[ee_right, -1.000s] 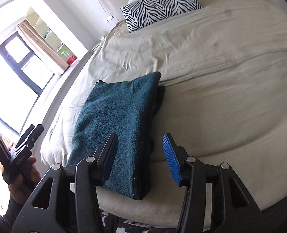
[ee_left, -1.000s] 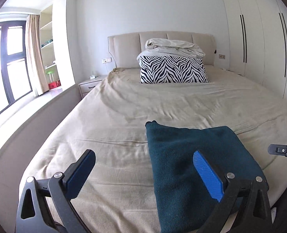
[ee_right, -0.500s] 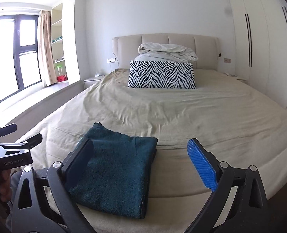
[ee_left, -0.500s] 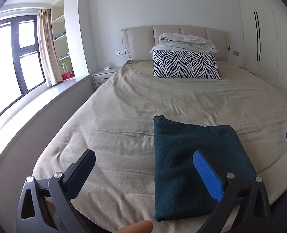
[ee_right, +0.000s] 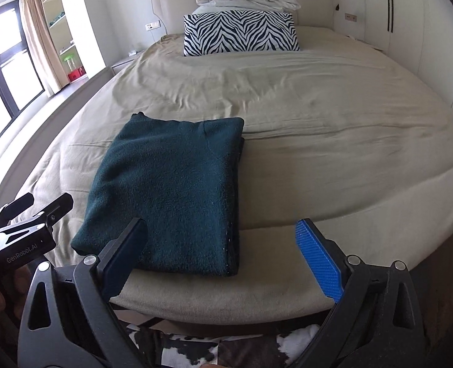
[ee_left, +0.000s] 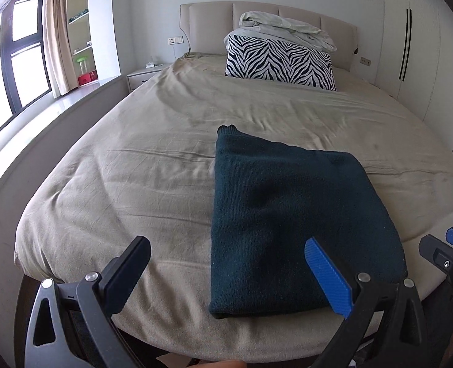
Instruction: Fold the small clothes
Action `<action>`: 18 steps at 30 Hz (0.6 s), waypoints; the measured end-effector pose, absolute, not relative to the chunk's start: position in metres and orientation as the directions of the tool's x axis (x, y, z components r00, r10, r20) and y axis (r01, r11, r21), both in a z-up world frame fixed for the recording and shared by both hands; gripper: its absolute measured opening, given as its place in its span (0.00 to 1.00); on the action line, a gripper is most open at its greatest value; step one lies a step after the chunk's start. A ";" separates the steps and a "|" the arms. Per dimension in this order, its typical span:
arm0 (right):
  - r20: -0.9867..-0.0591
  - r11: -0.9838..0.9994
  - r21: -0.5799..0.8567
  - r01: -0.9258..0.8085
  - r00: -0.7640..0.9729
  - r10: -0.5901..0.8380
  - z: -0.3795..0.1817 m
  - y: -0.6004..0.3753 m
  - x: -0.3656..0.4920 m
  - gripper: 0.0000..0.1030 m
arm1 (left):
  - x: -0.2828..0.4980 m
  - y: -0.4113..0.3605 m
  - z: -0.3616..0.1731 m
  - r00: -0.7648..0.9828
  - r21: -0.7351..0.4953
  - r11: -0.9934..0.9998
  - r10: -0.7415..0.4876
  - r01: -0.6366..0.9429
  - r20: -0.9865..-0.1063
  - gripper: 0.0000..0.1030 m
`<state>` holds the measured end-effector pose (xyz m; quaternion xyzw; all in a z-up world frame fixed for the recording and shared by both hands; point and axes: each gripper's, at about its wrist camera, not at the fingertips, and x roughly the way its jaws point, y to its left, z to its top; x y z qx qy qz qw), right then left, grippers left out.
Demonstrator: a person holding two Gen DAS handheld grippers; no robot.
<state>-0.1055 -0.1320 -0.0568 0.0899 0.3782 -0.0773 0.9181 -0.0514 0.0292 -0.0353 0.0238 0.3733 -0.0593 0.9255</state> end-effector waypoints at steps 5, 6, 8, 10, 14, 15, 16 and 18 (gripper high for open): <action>-0.708 0.967 0.100 0.236 0.699 -0.097 -0.060 -0.137 -0.104 0.96 | -0.050 0.029 -0.043 0.702 -0.005 0.990 -0.101 0.138 -0.705 1.00; -0.710 0.967 0.095 0.236 0.697 -0.100 -0.061 -0.137 -0.103 0.96 | -0.049 0.029 -0.044 0.700 -0.007 0.990 -0.102 0.137 -0.707 1.00; -0.713 0.968 0.094 0.232 0.695 -0.097 -0.061 -0.137 -0.104 0.96 | -0.048 0.031 -0.046 0.696 -0.014 0.991 -0.105 0.135 -0.710 1.00; -0.714 0.970 0.091 0.227 0.694 -0.096 -0.061 -0.136 -0.104 0.96 | -0.048 0.032 -0.048 0.691 -0.023 0.991 -0.110 0.134 -0.714 1.00; -0.718 0.971 0.089 0.223 0.690 -0.093 -0.062 -0.136 -0.104 0.96 | -0.047 0.034 -0.052 0.684 -0.027 0.991 -0.109 0.130 -0.721 1.00; -0.718 0.971 0.088 0.224 0.689 -0.094 -0.063 -0.136 -0.103 0.96 | -0.047 0.033 -0.052 0.683 -0.027 0.991 -0.109 0.130 -0.722 1.00; -0.720 0.971 0.087 0.224 0.688 -0.094 -0.063 -0.137 -0.103 0.96 | -0.048 0.033 -0.053 0.683 -0.027 0.991 -0.110 0.130 -0.722 1.00; -0.722 0.971 0.087 0.225 0.685 -0.094 -0.064 -0.137 -0.103 0.96 | -0.048 0.033 -0.053 0.682 -0.026 0.991 -0.108 0.130 -0.723 1.00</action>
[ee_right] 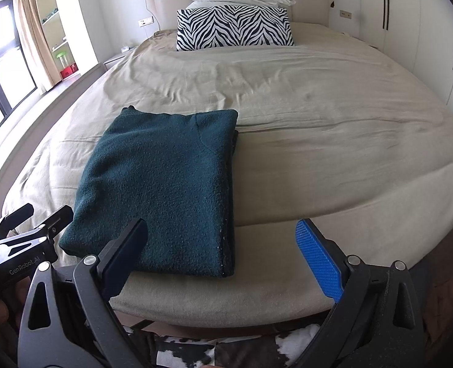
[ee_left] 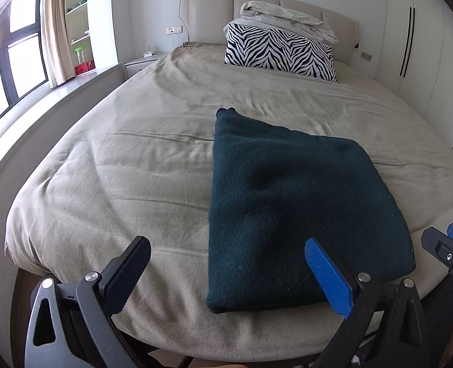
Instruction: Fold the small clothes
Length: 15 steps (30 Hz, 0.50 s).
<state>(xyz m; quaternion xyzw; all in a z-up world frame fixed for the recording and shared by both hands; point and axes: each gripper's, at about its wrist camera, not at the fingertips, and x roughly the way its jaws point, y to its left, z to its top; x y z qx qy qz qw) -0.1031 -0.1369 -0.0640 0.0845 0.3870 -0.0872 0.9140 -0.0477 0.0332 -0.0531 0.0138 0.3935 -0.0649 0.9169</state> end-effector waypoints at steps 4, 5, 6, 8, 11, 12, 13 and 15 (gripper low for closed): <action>-0.725 0.971 0.086 0.224 0.683 -0.094 -0.065 -0.137 -0.103 0.96 | -0.048 0.033 -0.054 0.679 -0.030 0.991 -0.109 0.127 -0.726 1.00; -0.724 0.971 0.084 0.224 0.683 -0.095 -0.065 -0.136 -0.103 0.96 | -0.047 0.034 -0.054 0.677 -0.032 0.991 -0.111 0.127 -0.728 1.00; -0.724 0.971 0.083 0.223 0.683 -0.095 -0.065 -0.135 -0.103 0.96 | -0.047 0.034 -0.054 0.676 -0.033 0.991 -0.111 0.127 -0.728 1.00; -0.724 0.972 0.083 0.221 0.683 -0.093 -0.065 -0.135 -0.102 0.96 | -0.047 0.034 -0.055 0.676 -0.032 0.991 -0.110 0.127 -0.729 1.00; -0.728 0.972 0.082 0.220 0.680 -0.092 -0.066 -0.135 -0.102 0.96 | -0.047 0.033 -0.055 0.674 -0.034 0.991 -0.112 0.128 -0.730 1.00; -0.729 0.972 0.083 0.220 0.678 -0.092 -0.067 -0.135 -0.103 0.96 | -0.047 0.033 -0.056 0.673 -0.033 0.991 -0.112 0.129 -0.731 1.00; -0.730 0.972 0.083 0.221 0.677 -0.092 -0.067 -0.135 -0.103 0.96 | -0.047 0.033 -0.056 0.673 -0.034 0.991 -0.113 0.129 -0.731 1.00; -0.731 0.972 0.084 0.221 0.677 -0.091 -0.068 -0.135 -0.103 0.96 | -0.047 0.034 -0.057 0.671 -0.034 0.991 -0.113 0.130 -0.733 1.00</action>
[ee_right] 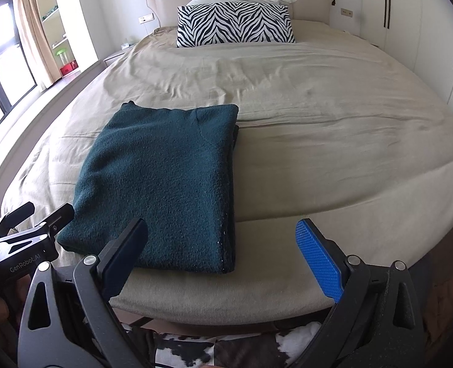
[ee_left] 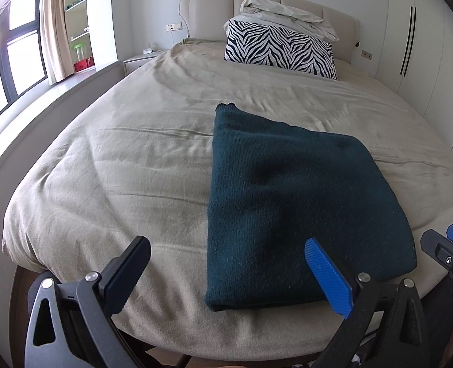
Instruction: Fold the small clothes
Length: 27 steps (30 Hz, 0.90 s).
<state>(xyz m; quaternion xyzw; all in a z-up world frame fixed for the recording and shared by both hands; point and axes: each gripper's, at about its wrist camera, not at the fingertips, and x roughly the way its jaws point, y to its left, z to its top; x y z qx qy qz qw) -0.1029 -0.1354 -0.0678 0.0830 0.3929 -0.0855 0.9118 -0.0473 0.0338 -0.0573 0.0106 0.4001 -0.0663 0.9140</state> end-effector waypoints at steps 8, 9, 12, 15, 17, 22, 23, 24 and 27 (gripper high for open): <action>-0.733 0.971 0.085 0.222 0.675 -0.090 -0.068 -0.135 -0.103 0.96 | -0.047 0.033 -0.058 0.669 -0.034 0.991 -0.114 0.131 -0.734 1.00; -0.733 0.971 0.084 0.222 0.674 -0.091 -0.068 -0.135 -0.103 0.96 | -0.047 0.033 -0.059 0.669 -0.034 0.991 -0.114 0.132 -0.735 1.00; -0.734 0.971 0.085 0.222 0.673 -0.090 -0.070 -0.136 -0.103 0.96 | -0.047 0.033 -0.059 0.668 -0.034 0.991 -0.114 0.133 -0.735 1.00; -0.735 0.971 0.085 0.221 0.673 -0.089 -0.070 -0.136 -0.103 0.96 | -0.048 0.032 -0.060 0.666 -0.034 0.990 -0.116 0.135 -0.737 1.00; -0.735 0.971 0.084 0.222 0.672 -0.090 -0.070 -0.136 -0.103 0.96 | -0.047 0.032 -0.061 0.665 -0.033 0.990 -0.117 0.137 -0.738 1.00; -0.737 0.971 0.084 0.223 0.670 -0.090 -0.071 -0.135 -0.104 0.96 | -0.048 0.032 -0.062 0.664 -0.033 0.990 -0.118 0.138 -0.739 1.00; -0.737 0.971 0.084 0.224 0.670 -0.091 -0.071 -0.135 -0.104 0.96 | -0.047 0.032 -0.062 0.664 -0.033 0.990 -0.117 0.138 -0.738 1.00; -0.737 0.971 0.084 0.224 0.670 -0.091 -0.071 -0.135 -0.104 0.96 | -0.047 0.032 -0.061 0.664 -0.034 0.990 -0.118 0.138 -0.739 1.00; -0.737 0.971 0.084 0.224 0.670 -0.091 -0.071 -0.135 -0.104 0.96 | -0.047 0.032 -0.062 0.663 -0.034 0.990 -0.119 0.140 -0.739 1.00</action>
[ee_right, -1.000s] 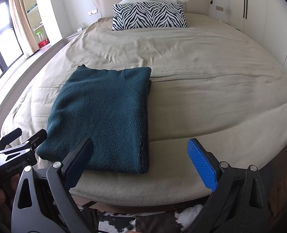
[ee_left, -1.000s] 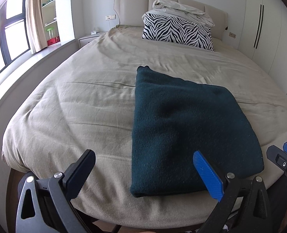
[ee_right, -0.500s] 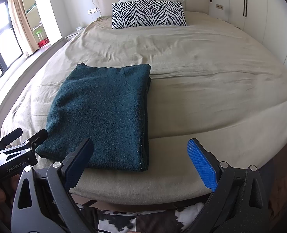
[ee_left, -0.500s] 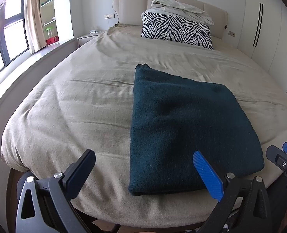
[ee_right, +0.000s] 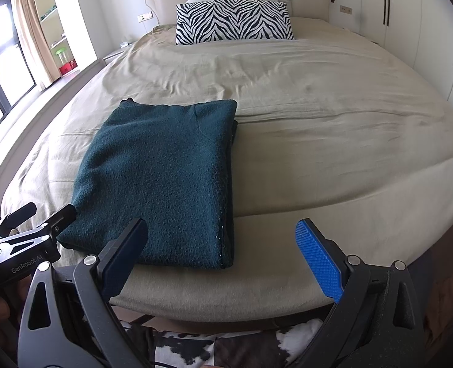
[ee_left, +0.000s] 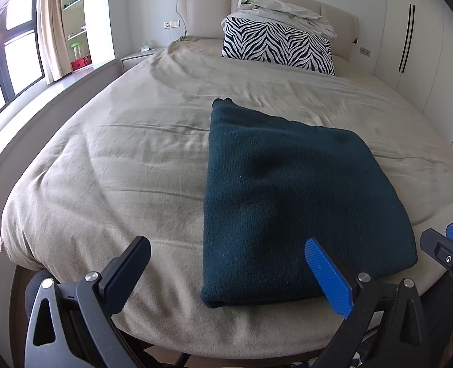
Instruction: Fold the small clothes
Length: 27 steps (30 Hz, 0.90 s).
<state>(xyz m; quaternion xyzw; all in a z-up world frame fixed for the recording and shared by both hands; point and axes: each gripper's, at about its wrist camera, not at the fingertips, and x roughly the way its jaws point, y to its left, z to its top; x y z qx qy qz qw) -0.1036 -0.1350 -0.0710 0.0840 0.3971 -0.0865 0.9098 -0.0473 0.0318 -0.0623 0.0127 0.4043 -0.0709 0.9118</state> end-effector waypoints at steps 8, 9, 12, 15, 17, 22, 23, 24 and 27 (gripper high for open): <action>-0.739 0.970 0.085 0.226 0.668 -0.090 -0.073 -0.134 -0.104 0.96 | -0.047 0.031 -0.064 0.661 -0.034 0.989 -0.120 0.142 -0.740 1.00; -0.740 0.970 0.084 0.226 0.667 -0.091 -0.073 -0.134 -0.104 0.96 | -0.047 0.031 -0.064 0.661 -0.035 0.989 -0.121 0.142 -0.740 1.00; -0.740 0.970 0.085 0.227 0.666 -0.091 -0.075 -0.133 -0.105 0.96 | -0.047 0.031 -0.063 0.661 -0.034 0.989 -0.121 0.142 -0.740 1.00; -0.740 0.970 0.085 0.227 0.666 -0.091 -0.075 -0.133 -0.105 0.96 | -0.047 0.031 -0.063 0.661 -0.035 0.989 -0.121 0.142 -0.741 1.00; -0.741 0.970 0.085 0.227 0.666 -0.091 -0.075 -0.133 -0.105 0.96 | -0.047 0.031 -0.065 0.659 -0.034 0.989 -0.121 0.143 -0.742 1.00; -0.743 0.970 0.085 0.228 0.664 -0.090 -0.077 -0.132 -0.105 0.96 | -0.047 0.032 -0.066 0.656 -0.036 0.988 -0.125 0.147 -0.744 1.00; -0.742 0.970 0.086 0.227 0.664 -0.090 -0.077 -0.131 -0.105 0.96 | -0.046 0.032 -0.066 0.656 -0.037 0.988 -0.125 0.147 -0.744 1.00; -0.742 0.970 0.084 0.227 0.665 -0.091 -0.077 -0.131 -0.105 0.96 | -0.047 0.032 -0.066 0.656 -0.037 0.988 -0.125 0.147 -0.745 1.00; -0.742 0.970 0.086 0.226 0.664 -0.090 -0.077 -0.131 -0.106 0.96 | -0.046 0.032 -0.066 0.656 -0.037 0.988 -0.126 0.147 -0.745 1.00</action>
